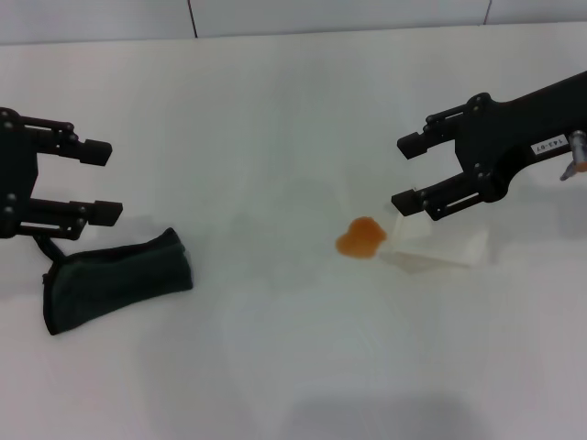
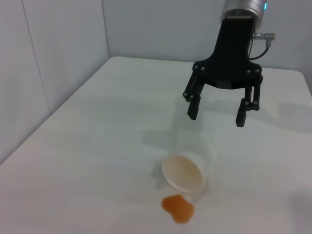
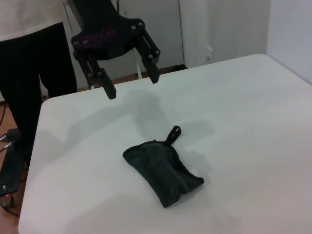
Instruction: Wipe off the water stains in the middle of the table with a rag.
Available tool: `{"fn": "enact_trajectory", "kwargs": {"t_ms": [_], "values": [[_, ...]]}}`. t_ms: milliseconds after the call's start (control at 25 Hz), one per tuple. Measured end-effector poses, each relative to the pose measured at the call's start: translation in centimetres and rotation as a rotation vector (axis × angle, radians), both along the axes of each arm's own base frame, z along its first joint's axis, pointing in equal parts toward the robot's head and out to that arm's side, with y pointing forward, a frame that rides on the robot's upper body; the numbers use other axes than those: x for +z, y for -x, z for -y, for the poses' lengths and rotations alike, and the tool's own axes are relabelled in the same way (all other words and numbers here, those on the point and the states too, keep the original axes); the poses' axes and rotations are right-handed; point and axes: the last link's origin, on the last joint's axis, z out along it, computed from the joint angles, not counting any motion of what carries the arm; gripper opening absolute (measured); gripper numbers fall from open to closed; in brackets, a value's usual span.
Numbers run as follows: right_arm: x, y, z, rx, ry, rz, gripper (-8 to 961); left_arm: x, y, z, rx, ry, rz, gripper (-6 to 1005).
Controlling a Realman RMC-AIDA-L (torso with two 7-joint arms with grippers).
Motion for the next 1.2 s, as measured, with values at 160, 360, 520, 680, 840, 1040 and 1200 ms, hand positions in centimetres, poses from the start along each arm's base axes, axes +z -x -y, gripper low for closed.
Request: {"fn": "enact_trajectory", "kwargs": {"t_ms": [160,360,520,680,840,1040,1200], "values": [[0.01,-0.04,-0.01,0.0,0.0,0.001,764,0.01,0.17,0.17,0.002,0.002,-0.001,676],[-0.02,-0.1,-0.01,0.005,0.001,0.002,766,-0.01,0.28,0.39,-0.009,0.009,-0.003,676],[-0.04,-0.07,0.04,0.007,0.006,0.003,767,-0.02,0.31,0.43,-0.008,0.011,-0.001,676],[-0.05,-0.04,0.06,0.008,0.008,0.003,769,-0.04,0.42,0.51,-0.004,0.013,0.0,677],[-0.04,-0.14,0.03,0.004,0.004,0.005,770,-0.02,0.58,0.64,0.001,0.011,0.001,677],[-0.23,-0.58,-0.34,-0.022,-0.013,0.047,772,0.07,0.67,0.7,0.007,0.008,0.0,677],[-0.33,-0.58,-0.81,-0.05,-0.024,0.086,773,0.4,0.78,0.67,0.01,0.005,-0.008,677]]}}
